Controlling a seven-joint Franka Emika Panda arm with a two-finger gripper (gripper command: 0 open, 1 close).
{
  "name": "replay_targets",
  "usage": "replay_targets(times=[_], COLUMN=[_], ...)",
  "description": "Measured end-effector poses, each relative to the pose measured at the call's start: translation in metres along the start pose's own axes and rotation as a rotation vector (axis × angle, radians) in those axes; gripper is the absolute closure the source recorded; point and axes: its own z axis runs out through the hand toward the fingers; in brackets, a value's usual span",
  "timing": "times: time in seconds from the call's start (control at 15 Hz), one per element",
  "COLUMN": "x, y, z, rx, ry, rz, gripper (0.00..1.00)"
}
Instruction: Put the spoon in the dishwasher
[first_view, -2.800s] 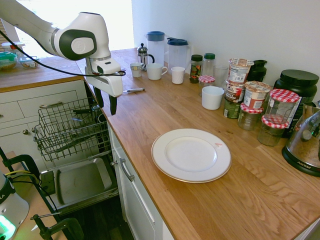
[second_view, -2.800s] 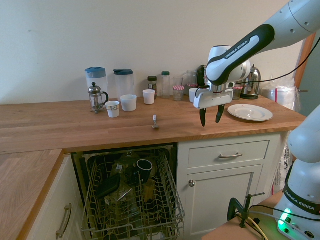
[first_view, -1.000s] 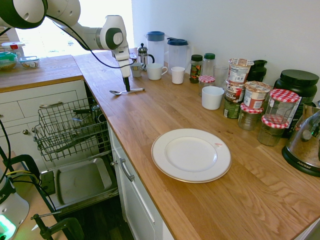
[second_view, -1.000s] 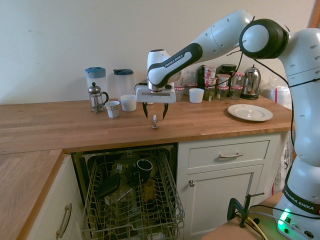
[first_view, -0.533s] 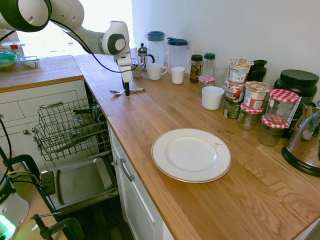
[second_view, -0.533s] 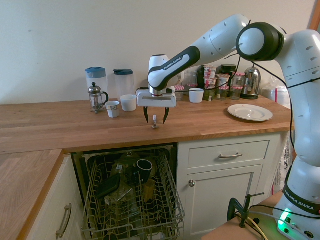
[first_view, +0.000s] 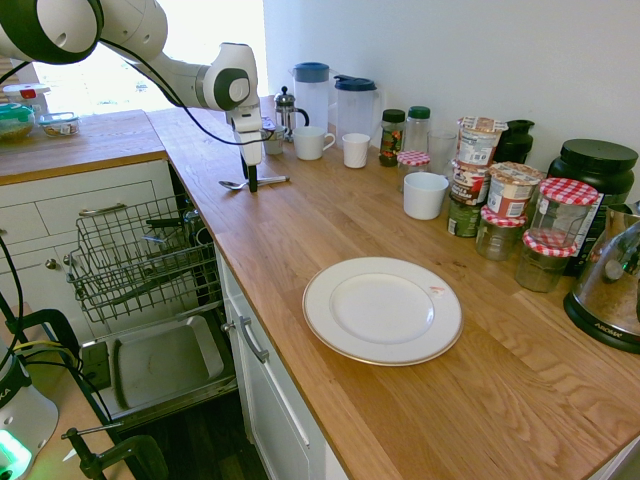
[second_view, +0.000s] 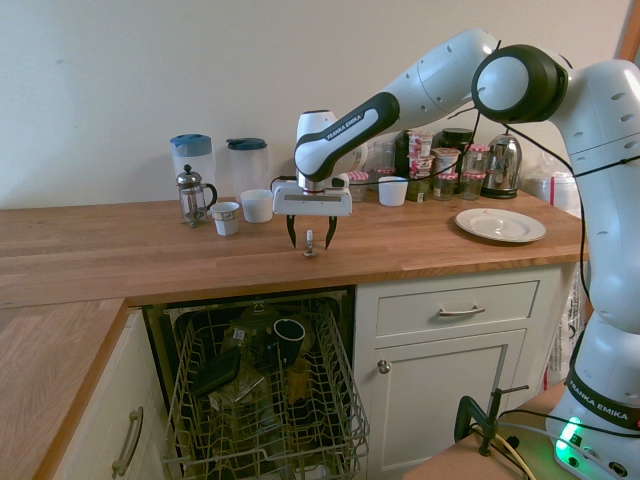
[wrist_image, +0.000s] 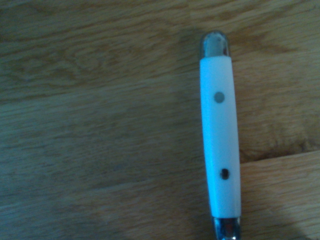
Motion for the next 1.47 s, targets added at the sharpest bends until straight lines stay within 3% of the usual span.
replay_targets(times=[1.27, 1.47], x=[0.005, -0.001], y=[-0.008, -0.006], z=[0.001, -0.021], rx=[0.008, 0.033], ry=[-0.048, -0.041], rz=[-0.061, -0.084], gripper=[1.0, 1.0])
